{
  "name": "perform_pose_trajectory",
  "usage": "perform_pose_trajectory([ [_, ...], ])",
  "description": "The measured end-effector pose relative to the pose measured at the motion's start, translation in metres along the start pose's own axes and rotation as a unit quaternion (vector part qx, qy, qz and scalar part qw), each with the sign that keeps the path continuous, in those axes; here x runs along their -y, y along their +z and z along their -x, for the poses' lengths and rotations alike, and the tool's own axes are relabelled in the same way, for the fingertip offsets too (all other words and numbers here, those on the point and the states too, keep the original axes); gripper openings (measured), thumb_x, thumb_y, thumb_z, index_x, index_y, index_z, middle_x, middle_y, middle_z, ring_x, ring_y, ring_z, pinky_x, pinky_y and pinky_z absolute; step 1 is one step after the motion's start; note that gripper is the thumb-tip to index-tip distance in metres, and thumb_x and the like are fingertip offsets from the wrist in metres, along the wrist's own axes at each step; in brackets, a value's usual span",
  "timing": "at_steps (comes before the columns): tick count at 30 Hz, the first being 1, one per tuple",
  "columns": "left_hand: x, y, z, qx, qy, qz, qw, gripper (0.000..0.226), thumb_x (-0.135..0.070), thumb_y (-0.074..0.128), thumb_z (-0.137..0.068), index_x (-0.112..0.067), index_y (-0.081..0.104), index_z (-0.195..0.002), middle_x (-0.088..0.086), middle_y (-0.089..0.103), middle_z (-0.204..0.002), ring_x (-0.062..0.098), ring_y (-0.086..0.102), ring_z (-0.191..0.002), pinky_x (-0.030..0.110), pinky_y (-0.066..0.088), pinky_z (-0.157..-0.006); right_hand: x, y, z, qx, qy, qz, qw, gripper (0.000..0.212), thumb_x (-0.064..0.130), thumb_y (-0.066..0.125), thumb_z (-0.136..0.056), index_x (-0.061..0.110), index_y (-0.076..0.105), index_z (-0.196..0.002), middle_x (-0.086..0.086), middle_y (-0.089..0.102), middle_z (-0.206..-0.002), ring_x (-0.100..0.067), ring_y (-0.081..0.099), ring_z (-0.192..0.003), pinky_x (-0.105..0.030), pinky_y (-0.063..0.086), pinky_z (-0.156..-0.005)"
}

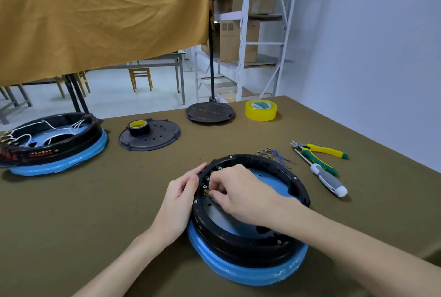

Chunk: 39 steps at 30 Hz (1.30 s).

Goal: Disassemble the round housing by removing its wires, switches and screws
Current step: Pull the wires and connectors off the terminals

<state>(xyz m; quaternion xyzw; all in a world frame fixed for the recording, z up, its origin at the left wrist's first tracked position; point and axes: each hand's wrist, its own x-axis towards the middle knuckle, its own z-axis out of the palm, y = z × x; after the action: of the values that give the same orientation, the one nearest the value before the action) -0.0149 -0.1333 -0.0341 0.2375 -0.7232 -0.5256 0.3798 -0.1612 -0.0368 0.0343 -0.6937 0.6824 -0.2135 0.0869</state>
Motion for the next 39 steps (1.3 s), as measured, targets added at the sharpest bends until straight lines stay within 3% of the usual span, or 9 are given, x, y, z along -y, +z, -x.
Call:
perform_pose_trajectory([
  [5, 0.003, -0.002, -0.001, 0.003, 0.001, 0.0, 1.0, 0.038, -0.02, 0.037, -0.113, -0.027, 0.06, -0.143, -0.018, 0.067, -0.135, 0.001, 0.058, -0.13, 0.014, 0.047, -0.104, -0.006, -0.012, 0.014, -0.034, -0.023, -0.015, 0.999, 0.012, 0.016, 0.062, -0.095, 0.014, 0.063, -0.083, 0.011, 0.055, -0.07, -0.006, 0.049, -0.066, -0.036, 0.048, -0.07],
  [9, 0.003, -0.001, -0.001, -0.002, 0.0, 0.016, 1.0, 0.038, -0.02, 0.037, -0.112, -0.027, 0.062, -0.14, -0.018, 0.069, -0.133, 0.002, 0.062, -0.127, 0.017, 0.05, -0.101, -0.011, -0.025, 0.01, -0.11, -0.019, -0.063, 0.992, 0.01, 0.021, 0.066, -0.095, 0.015, 0.072, -0.089, 0.002, 0.065, -0.089, -0.012, 0.061, -0.084, -0.028, 0.048, -0.082],
  [14, 0.002, 0.001, 0.0, -0.005, -0.004, 0.01, 1.0, 0.038, -0.021, 0.036, -0.113, -0.029, 0.062, -0.14, -0.022, 0.067, -0.134, -0.002, 0.059, -0.128, 0.008, 0.046, -0.097, -0.05, -0.051, -0.022, -0.23, 0.047, -0.067, 0.97, 0.011, 0.022, 0.07, -0.094, 0.016, 0.076, -0.087, 0.004, 0.07, -0.082, -0.007, 0.062, -0.074, -0.027, 0.052, -0.075],
  [19, 0.001, 0.001, 0.0, -0.009, -0.009, 0.015, 1.0, 0.038, -0.021, 0.037, -0.112, -0.029, 0.062, -0.139, -0.021, 0.068, -0.133, -0.002, 0.059, -0.128, 0.011, 0.047, -0.099, -0.114, -0.061, -0.045, -0.216, 0.198, 0.014, 0.956, 0.014, 0.026, 0.067, -0.096, 0.019, 0.077, -0.09, -0.001, 0.073, -0.088, -0.023, 0.068, -0.088, -0.04, 0.056, -0.081],
  [22, 0.0, 0.001, 0.0, -0.008, -0.012, 0.016, 1.0, 0.039, -0.021, 0.036, -0.112, -0.029, 0.062, -0.14, -0.018, 0.068, -0.134, 0.001, 0.059, -0.129, 0.02, 0.046, -0.104, -0.142, -0.057, -0.054, -0.178, 0.26, 0.072, 0.946, 0.014, 0.026, 0.066, -0.097, 0.019, 0.078, -0.092, -0.007, 0.074, -0.094, -0.03, 0.068, -0.092, -0.036, 0.052, -0.078],
  [24, 0.0, 0.001, 0.0, -0.005, -0.012, 0.021, 1.0, 0.039, -0.02, 0.036, -0.112, -0.029, 0.062, -0.14, -0.018, 0.069, -0.133, 0.001, 0.06, -0.128, 0.015, 0.048, -0.1, -0.153, -0.055, -0.059, -0.163, 0.273, 0.096, 0.943, 0.015, 0.027, 0.066, -0.097, 0.019, 0.078, -0.093, -0.009, 0.074, -0.097, -0.032, 0.067, -0.093, -0.036, 0.05, -0.076],
  [31, 0.0, 0.001, 0.0, -0.002, -0.009, 0.023, 1.0, 0.038, -0.022, 0.036, -0.112, -0.03, 0.063, -0.139, -0.018, 0.07, -0.131, 0.0, 0.062, -0.126, 0.009, 0.047, -0.096, -0.135, -0.053, -0.065, -0.126, 0.249, 0.179, 0.943, 0.028, 0.035, 0.055, -0.1, 0.013, 0.072, -0.099, -0.011, 0.072, -0.101, -0.035, 0.067, -0.093, -0.037, 0.051, -0.075],
  [36, 0.0, 0.001, 0.0, -0.002, -0.005, 0.017, 1.0, 0.038, -0.022, 0.036, -0.112, -0.028, 0.062, -0.14, -0.017, 0.069, -0.132, 0.002, 0.061, -0.127, 0.011, 0.047, -0.098, -0.066, -0.043, -0.041, -0.208, 0.077, 0.053, 0.974, 0.019, 0.03, 0.059, -0.096, 0.023, 0.074, -0.085, 0.009, 0.067, -0.081, -0.016, 0.063, -0.076, -0.032, 0.05, -0.067],
  [39, -0.001, 0.002, 0.0, 0.001, -0.004, 0.02, 1.0, 0.037, -0.025, 0.036, -0.113, -0.028, 0.062, -0.14, -0.017, 0.068, -0.134, 0.003, 0.06, -0.128, 0.013, 0.048, -0.1, -0.031, -0.033, -0.024, -0.16, 0.017, 0.058, 0.985, 0.023, 0.037, 0.059, -0.094, 0.024, 0.071, -0.081, 0.009, 0.067, -0.077, -0.016, 0.062, -0.075, -0.032, 0.05, -0.064],
])
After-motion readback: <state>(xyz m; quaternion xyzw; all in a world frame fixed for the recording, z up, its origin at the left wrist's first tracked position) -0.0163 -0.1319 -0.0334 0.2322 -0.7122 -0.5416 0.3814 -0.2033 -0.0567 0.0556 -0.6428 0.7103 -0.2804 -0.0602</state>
